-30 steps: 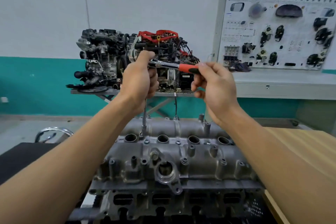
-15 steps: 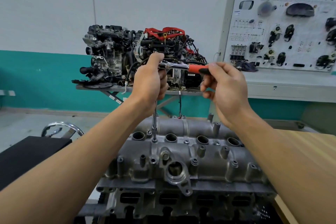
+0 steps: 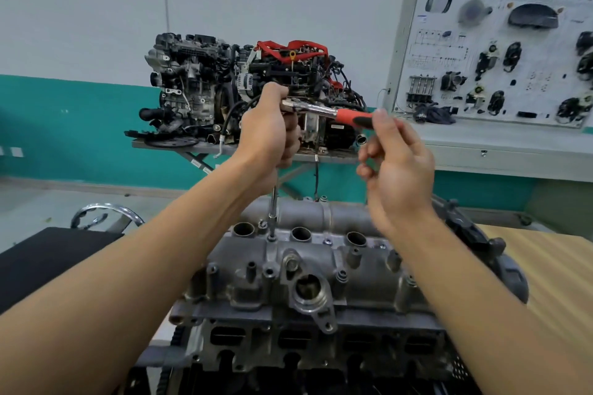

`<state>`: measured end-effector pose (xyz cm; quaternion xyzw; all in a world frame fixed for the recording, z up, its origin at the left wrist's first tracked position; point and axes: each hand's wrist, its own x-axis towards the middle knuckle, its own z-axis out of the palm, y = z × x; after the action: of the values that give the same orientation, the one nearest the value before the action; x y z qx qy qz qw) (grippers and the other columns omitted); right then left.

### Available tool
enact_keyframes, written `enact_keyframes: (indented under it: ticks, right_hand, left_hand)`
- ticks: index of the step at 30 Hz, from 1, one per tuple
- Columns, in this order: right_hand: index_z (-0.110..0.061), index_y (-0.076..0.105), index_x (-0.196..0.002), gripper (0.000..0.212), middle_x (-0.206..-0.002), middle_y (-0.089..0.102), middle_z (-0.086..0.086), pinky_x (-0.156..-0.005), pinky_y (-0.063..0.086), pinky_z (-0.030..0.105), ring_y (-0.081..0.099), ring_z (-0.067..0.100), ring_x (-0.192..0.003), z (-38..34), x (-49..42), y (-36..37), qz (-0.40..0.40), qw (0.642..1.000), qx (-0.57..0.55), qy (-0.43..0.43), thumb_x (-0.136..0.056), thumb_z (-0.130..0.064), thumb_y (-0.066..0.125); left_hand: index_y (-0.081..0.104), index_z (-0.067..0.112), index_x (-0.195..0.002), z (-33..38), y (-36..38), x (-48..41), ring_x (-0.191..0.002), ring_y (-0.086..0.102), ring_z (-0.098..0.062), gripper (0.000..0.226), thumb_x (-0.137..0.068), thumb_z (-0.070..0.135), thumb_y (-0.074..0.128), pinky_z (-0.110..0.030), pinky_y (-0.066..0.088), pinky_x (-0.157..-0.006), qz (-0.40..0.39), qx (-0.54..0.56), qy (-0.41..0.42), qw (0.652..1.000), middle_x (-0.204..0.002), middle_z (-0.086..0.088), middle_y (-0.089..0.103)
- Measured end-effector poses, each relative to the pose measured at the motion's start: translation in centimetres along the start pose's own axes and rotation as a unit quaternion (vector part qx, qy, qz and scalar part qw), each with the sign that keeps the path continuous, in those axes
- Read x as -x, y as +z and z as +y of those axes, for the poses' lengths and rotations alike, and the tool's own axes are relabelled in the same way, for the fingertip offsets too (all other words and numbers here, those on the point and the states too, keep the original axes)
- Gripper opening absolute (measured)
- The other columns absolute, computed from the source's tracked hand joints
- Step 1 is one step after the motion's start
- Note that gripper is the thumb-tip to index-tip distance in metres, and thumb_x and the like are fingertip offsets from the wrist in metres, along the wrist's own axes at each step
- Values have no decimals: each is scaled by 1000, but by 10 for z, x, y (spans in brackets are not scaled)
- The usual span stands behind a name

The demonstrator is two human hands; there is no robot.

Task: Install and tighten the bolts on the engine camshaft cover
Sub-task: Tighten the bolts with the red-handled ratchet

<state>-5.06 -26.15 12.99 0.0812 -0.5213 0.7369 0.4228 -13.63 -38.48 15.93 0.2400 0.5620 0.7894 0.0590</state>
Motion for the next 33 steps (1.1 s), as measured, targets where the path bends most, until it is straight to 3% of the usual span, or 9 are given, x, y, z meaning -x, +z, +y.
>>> enact_keyframes:
  ticks: [3, 6, 11, 14, 18, 20, 23, 29, 33]
  right_hand:
    - [-13, 66, -88, 29, -66, 47, -2, -52, 30, 22, 44, 11, -62, 9, -34, -9, -50, 988, -47, 141, -104, -25, 45]
    - [-14, 58, -81, 25, -63, 43, 0, -51, 31, 23, 44, 13, -60, 14, -51, -5, -27, 983, -59, 173, -100, -20, 42]
    - [-15, 41, -71, 21, -50, 40, -4, -43, 31, 27, 38, 13, -44, 13, -23, 0, 89, 995, 20, -39, -88, -10, 51]
    - [-17, 42, -67, 20, -59, 41, 6, -47, 34, 33, 39, 23, -52, 3, 4, 12, 163, 974, 58, -148, -80, -10, 56]
    - [-19, 44, -65, 29, -60, 42, 3, -50, 35, 32, 39, 24, -55, -2, 30, 31, 147, 959, 73, -231, -82, 1, 58]
    - [-21, 45, -65, 34, -58, 43, -10, -51, 38, 29, 41, 12, -55, -2, 40, 42, 123, 949, 105, -269, -84, 3, 61]
    - [-24, 45, -67, 36, -55, 42, -16, -52, 36, 21, 40, 2, -52, -6, 47, 51, 91, 945, 127, -287, -86, 1, 61]
    - [-19, 48, -69, 25, -56, 43, 4, -50, 35, 36, 40, 35, -51, -21, 35, 42, 29, 967, 121, -222, -86, -7, 61]
    - [-16, 49, -67, 22, -53, 45, -3, -44, 31, 33, 38, 32, -51, -27, 16, 43, 14, 979, 102, -173, -83, -7, 60]
  left_hand:
    - [26, 27, -47, -1, 3, 5, -44, 10, -16, 55, -98, 44, 36, -26, 7, -43, -52, -14, -16, 998, -46, 7, 19]
    - [22, 24, -57, -1, 7, 4, -46, 9, -17, 48, -98, 47, 36, -25, 9, -43, -91, -34, -32, 995, -49, 4, 17]
    - [28, 28, -44, -2, 11, 2, -41, 14, -16, 59, -97, 50, 44, -23, 14, -40, -34, -62, -5, 997, -45, 7, 22]
    - [30, 28, -42, -2, 21, 1, -39, 15, -14, 58, -95, 42, 49, -25, 11, -43, -17, -83, 1, 996, -44, 7, 23]
    - [31, 25, -36, -1, 18, 0, -36, 14, -14, 60, -94, 36, 45, -19, 13, -39, -37, -57, 4, 998, -42, 7, 22]
    - [33, 24, -35, 0, 13, 1, -34, 13, -13, 61, -94, 34, 43, -17, 14, -37, -46, -32, 7, 998, -40, 8, 23]
    - [34, 24, -34, 4, 8, 2, -32, 13, -12, 62, -94, 34, 42, -17, 14, -37, -36, -18, 7, 999, -38, 9, 24]
    - [30, 25, -37, 9, 3, 5, -36, 14, -14, 60, -95, 38, 42, -19, 15, -38, -38, -27, 1, 999, -41, 7, 22]
    - [29, 26, -39, 9, -5, 6, -39, 13, -14, 60, -97, 40, 42, -22, 13, -39, -17, -15, 3, 1000, -43, 6, 21]
